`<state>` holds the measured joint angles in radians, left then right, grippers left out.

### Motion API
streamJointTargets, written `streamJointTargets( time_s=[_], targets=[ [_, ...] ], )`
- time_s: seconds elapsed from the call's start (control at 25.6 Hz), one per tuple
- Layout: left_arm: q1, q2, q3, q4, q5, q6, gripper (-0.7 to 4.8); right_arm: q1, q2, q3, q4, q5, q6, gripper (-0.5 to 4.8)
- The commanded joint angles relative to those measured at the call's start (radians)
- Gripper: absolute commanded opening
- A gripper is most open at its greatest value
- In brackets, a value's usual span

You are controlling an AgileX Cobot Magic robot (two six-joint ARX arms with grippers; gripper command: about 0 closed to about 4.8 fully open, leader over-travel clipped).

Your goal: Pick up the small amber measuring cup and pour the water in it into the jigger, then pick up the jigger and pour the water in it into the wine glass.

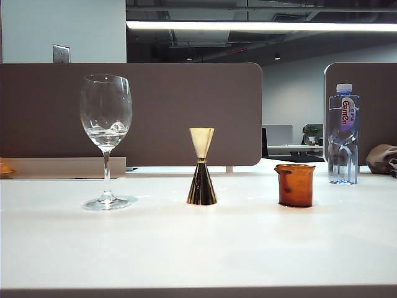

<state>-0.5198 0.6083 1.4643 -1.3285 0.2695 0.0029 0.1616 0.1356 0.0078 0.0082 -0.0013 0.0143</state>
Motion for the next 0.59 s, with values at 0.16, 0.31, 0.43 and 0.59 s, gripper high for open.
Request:
streamJointTargets(
  time_s=[0.16, 0.31, 0.43, 0.59],
  targets=[
    [0.000, 0.000, 0.003, 0.006, 0.004, 0.001, -0.02, -0.048, -0.095, -0.007, 0.011, -0.001, 0.005, -0.01],
    [0.000, 0.000, 0.003, 0.006, 0.004, 0.001, -0.02, -0.083, -0.134, -0.007, 0.027, 0.000, 0.005, -0.01],
    [0.000, 0.000, 0.003, 0.006, 0.004, 0.001, -0.02, -0.093, -0.134, -0.007, 0.023, 0.002, 0.005, -0.01],
    [0.000, 0.000, 0.003, 0.006, 0.004, 0.001, -0.02, -0.094, -0.134, -0.007, 0.018, 0.002, 0.005, -0.01]
  ],
)
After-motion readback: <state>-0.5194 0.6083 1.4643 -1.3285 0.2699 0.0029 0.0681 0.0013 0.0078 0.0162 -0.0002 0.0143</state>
